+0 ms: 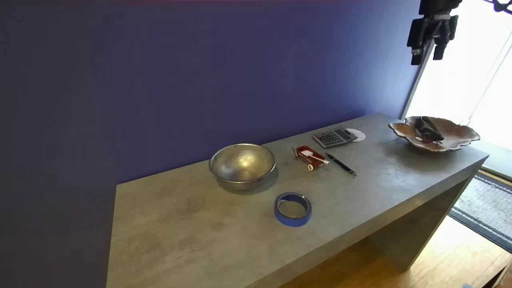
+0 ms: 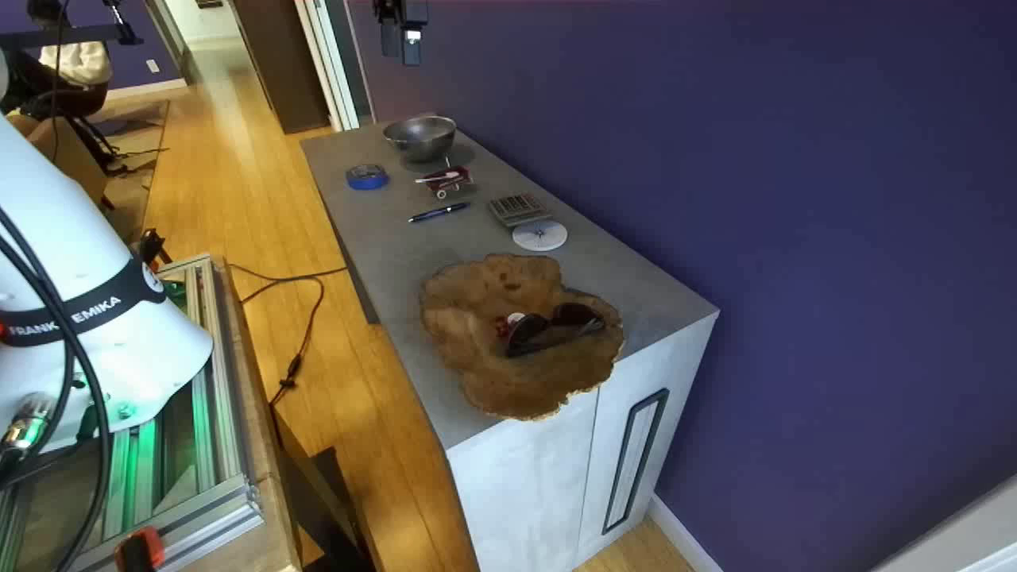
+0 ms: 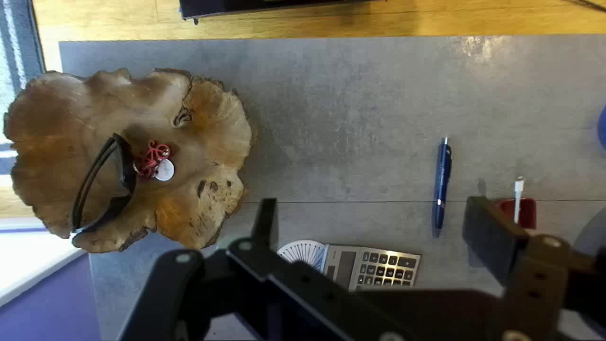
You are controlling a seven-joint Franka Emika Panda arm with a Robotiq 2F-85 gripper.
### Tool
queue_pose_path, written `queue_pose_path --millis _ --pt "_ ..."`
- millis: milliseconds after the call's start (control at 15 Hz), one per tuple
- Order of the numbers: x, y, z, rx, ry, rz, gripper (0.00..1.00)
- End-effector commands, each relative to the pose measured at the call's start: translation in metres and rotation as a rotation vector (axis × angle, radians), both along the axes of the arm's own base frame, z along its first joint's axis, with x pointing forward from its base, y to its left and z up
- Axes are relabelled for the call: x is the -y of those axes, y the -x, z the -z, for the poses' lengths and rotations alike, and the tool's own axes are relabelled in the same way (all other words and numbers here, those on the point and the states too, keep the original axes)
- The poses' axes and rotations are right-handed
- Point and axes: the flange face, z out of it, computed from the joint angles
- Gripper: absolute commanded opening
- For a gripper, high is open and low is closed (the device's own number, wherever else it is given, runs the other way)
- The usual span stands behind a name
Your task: Pick up the red trolley, tilt the red trolley so the white lightning digital av adapter falls into the brown bowl, put the red trolley on the top right side of the table
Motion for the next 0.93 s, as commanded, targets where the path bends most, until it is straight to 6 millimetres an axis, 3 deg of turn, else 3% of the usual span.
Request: queue_pose_path --millis 0,200,400,600,667,733,867 --pt "0.000 0.000 0.000 -0.001 0.000 0.000 1.00" --pt "-0.033 -0.022 0.042 -0.041 -0.087 -0.082 1.00" --pt "-0.085 -0.037 0.096 -0.041 -0.183 -0.150 1.00" --pt "-0.128 -0.046 0.133 -0.042 -0.212 -0.204 1.00" --pt "-0.109 -0.032 0.119 -0.032 -0.173 -0.182 1.00" --pt "-0.118 -0.034 0.130 -0.045 -0.174 -0.192 1.00" --pt "-0.116 -0.034 0.134 -0.052 -0.174 -0.188 1.00"
